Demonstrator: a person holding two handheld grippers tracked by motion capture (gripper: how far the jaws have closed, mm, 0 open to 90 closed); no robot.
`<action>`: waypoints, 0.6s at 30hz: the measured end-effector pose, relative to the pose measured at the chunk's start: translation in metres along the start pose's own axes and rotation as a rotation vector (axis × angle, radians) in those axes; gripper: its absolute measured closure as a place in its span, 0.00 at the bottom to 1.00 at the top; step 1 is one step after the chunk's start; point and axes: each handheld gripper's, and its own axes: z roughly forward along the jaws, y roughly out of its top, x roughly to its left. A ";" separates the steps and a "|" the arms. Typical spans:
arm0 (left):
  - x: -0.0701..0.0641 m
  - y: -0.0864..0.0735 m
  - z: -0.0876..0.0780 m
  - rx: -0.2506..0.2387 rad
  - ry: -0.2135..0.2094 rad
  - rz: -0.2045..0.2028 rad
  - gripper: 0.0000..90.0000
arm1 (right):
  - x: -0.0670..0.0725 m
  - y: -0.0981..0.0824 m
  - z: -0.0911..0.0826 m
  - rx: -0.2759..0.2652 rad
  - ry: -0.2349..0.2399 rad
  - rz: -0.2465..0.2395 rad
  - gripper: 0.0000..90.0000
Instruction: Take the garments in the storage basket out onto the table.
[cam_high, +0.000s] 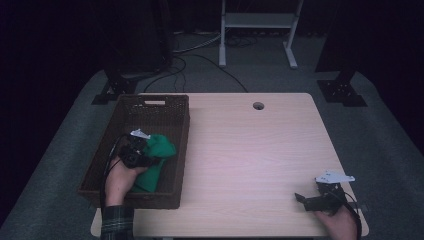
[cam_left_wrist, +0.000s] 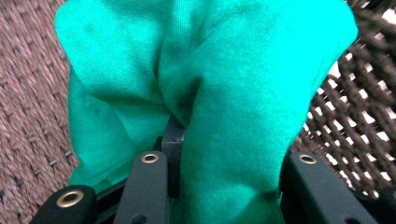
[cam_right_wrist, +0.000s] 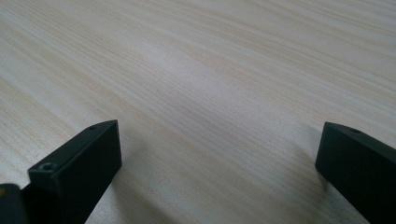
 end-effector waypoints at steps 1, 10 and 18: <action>0.000 0.000 -0.002 -0.015 -0.002 -0.003 0.71 | 0.000 0.000 0.000 0.000 0.000 0.000 0.00; 0.001 -0.001 -0.011 -0.127 -0.031 -0.013 0.71 | 0.000 0.000 0.000 0.000 0.000 0.000 0.00; 0.002 -0.003 -0.021 -0.227 -0.056 -0.020 0.70 | 0.000 0.000 0.000 0.000 0.000 0.000 0.00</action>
